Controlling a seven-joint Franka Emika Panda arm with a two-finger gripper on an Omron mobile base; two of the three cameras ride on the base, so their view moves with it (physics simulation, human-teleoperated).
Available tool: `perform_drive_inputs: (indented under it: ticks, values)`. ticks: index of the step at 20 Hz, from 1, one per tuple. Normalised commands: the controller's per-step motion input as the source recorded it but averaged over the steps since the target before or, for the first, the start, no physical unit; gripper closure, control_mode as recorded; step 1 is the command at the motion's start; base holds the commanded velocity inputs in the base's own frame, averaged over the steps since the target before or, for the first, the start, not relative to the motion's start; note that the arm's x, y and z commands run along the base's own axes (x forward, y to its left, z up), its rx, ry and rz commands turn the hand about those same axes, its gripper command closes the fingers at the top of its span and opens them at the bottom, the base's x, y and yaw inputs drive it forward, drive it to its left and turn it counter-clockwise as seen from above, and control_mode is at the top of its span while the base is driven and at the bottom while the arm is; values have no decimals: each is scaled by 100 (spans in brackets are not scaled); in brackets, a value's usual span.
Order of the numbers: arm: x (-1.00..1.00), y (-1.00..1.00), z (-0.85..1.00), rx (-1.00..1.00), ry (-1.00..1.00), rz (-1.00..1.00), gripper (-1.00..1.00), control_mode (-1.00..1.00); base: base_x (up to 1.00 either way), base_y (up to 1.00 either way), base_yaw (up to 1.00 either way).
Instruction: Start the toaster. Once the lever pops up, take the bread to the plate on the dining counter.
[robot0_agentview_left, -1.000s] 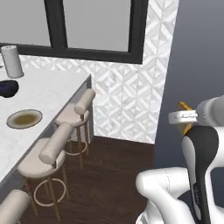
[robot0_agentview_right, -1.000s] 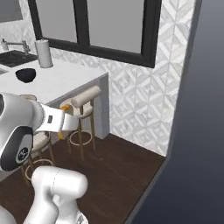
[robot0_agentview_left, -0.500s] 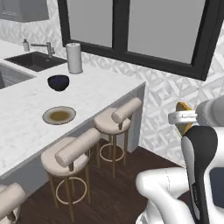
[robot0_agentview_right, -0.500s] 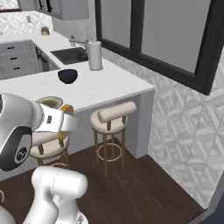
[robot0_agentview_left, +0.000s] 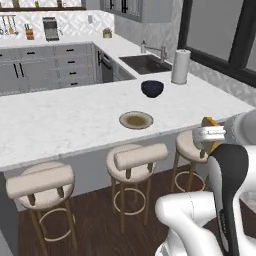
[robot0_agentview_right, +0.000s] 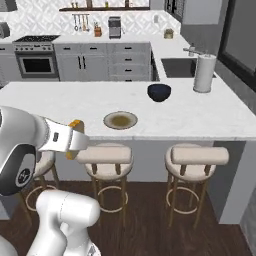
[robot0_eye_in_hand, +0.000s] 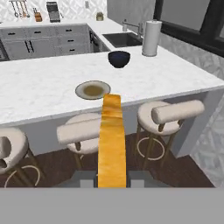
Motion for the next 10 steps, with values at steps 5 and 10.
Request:
perform_drive_inputs:
  ticks: [5, 10]
  values:
    - [0, 0, 0, 0, 0, 0, 100, 100, 41, -28, 70]
    - [0, 0, 0, 0, 0, 0, 100, 100, 83, -33, 5]
